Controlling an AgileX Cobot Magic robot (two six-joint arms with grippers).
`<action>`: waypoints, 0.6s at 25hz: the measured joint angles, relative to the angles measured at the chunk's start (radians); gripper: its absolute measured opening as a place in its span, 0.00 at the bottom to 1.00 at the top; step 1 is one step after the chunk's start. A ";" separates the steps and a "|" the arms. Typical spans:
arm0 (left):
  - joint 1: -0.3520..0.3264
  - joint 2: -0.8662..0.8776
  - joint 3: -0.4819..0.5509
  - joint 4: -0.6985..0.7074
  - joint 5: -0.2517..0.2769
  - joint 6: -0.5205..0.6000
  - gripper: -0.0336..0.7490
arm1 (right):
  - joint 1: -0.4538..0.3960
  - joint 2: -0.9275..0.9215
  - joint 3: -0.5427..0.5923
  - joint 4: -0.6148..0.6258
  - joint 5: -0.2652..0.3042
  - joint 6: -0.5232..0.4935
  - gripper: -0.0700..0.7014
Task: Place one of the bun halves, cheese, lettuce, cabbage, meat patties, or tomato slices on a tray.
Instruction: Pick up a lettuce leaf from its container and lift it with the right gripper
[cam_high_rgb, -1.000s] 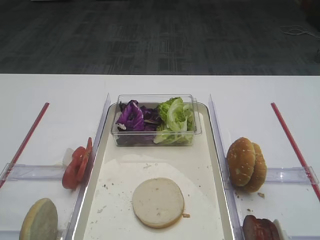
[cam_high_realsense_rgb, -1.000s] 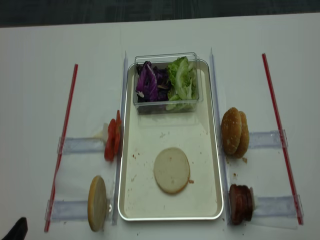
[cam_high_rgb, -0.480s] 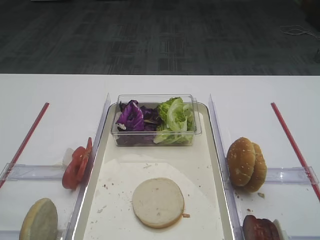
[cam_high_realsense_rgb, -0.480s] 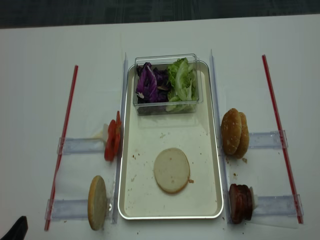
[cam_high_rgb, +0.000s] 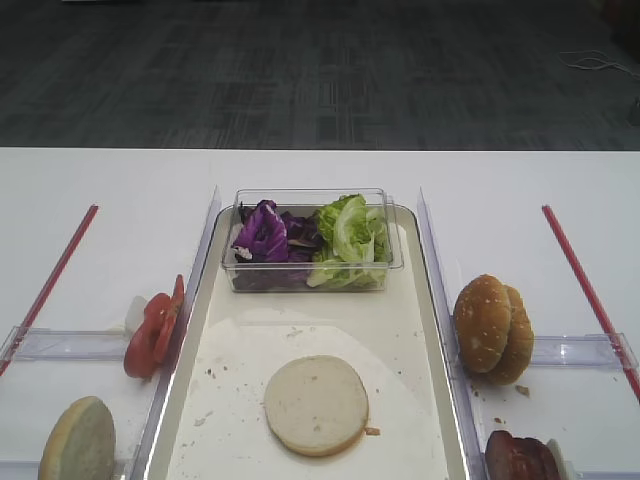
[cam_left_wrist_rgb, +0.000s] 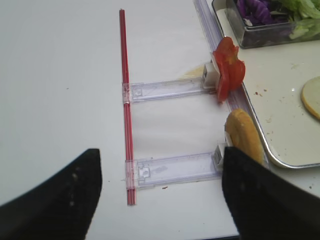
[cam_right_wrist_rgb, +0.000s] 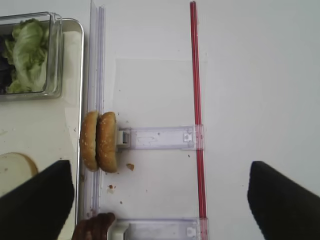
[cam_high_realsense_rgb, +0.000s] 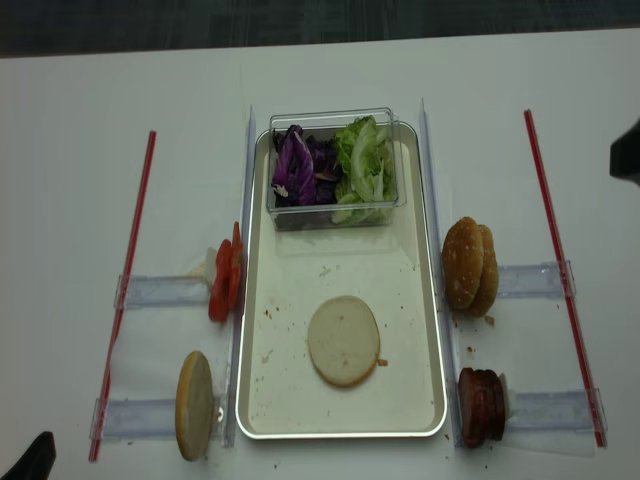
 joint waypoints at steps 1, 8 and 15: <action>0.000 0.000 0.000 0.000 0.000 0.000 0.69 | 0.000 0.047 -0.036 0.000 0.005 0.000 0.99; 0.000 0.000 0.000 0.000 0.000 0.000 0.69 | 0.000 0.310 -0.258 0.001 0.025 0.000 0.99; 0.000 0.000 0.000 0.000 0.000 0.000 0.69 | 0.000 0.509 -0.426 -0.001 0.044 0.000 0.99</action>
